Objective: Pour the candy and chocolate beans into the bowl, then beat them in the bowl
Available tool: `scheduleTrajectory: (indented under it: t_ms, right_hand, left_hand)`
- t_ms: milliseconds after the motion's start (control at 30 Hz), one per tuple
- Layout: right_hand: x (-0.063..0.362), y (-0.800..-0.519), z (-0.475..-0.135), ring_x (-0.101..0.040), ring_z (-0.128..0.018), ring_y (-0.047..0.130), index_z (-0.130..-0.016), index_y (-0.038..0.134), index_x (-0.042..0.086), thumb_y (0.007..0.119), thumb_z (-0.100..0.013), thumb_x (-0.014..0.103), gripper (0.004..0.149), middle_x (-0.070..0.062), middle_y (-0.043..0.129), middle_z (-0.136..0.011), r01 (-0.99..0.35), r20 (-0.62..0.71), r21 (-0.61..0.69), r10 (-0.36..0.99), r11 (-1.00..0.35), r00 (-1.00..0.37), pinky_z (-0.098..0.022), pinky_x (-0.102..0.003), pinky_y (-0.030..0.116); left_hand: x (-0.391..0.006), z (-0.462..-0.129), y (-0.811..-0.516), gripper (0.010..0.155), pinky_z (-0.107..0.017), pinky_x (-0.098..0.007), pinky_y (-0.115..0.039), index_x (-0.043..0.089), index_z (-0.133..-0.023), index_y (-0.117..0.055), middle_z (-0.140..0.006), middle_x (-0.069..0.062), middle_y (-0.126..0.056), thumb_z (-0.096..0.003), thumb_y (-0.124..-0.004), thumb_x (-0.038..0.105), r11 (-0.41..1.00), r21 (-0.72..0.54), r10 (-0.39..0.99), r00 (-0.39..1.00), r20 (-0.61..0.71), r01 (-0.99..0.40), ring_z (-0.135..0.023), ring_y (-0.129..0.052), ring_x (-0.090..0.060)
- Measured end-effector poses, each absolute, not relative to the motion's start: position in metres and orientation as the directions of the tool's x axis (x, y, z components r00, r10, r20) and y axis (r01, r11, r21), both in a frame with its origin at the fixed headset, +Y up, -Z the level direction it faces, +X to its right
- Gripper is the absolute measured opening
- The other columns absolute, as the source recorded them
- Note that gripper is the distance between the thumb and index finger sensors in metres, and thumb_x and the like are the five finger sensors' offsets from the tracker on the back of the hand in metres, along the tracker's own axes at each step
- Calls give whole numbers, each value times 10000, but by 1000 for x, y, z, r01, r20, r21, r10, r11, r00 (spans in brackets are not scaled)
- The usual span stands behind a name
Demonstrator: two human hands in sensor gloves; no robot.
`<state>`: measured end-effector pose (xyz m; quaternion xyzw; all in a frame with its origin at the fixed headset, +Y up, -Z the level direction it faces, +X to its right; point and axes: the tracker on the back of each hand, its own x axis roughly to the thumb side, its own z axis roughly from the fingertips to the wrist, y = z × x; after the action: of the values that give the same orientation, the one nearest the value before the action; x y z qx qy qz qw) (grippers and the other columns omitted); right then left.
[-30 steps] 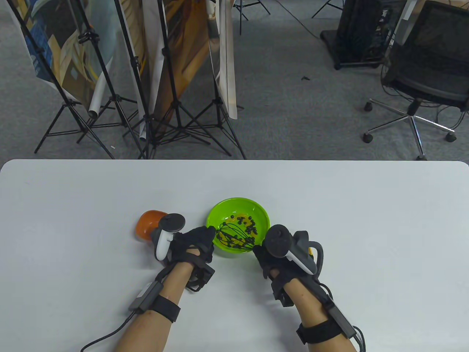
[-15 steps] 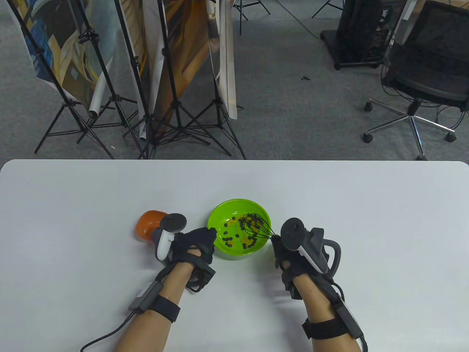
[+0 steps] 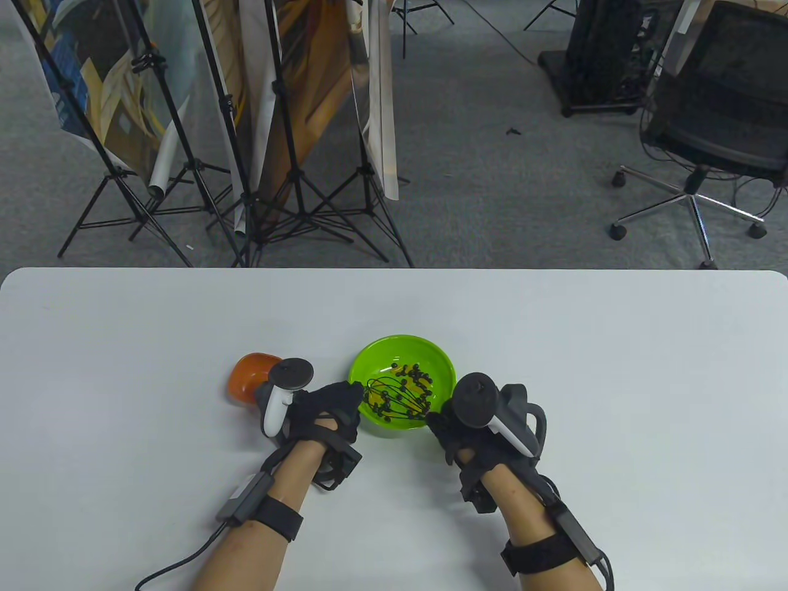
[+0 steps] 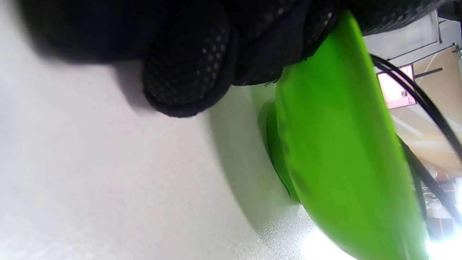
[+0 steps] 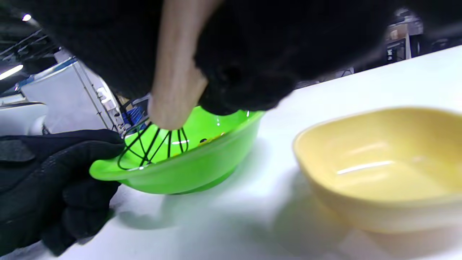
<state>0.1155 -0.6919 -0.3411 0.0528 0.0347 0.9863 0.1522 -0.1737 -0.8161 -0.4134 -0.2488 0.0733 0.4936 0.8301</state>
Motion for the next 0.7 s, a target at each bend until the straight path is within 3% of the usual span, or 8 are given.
scheduleTrajectory:
  t_ms: [267, 500, 700]
  right_hand:
    - [133, -672, -338, -246, -80, 938, -754, 964, 95, 953, -407, 504, 536, -133, 1016, -418, -187, -23, -40, 188, -981, -982, -57, -446, 868]
    - [137, -690, -347, -208, -66, 933, -778, 925, 64, 864, -459, 502, 545, -119, 1003, -416, -215, -93, -87, 223, -973, -970, -33, -416, 871]
    - [114, -714, -351, -184, -50, 930, -794, 897, 63, 789, -474, 513, 562, -104, 999, -402, -271, -7, -73, 272, -960, -962, -10, -401, 874]
  left_hand:
    - [-174, -414, -816, 442, -234, -295, -912, 219, -629, -840, -392, 101, -971, -455, -686, 596, 390, -347, 782, 506, -364, -853, -329, -1048, -139]
    - [-174, -414, -816, 440, -230, -296, -913, 217, -625, -840, -387, 99, -972, -451, -694, 595, 394, -346, 782, 508, -361, -852, -324, -1049, -142]
    - [-173, -413, -815, 439, -229, -297, -912, 219, -623, -843, -386, 99, -973, -451, -697, 596, 402, -346, 780, 515, -356, -848, -323, -1049, -143]
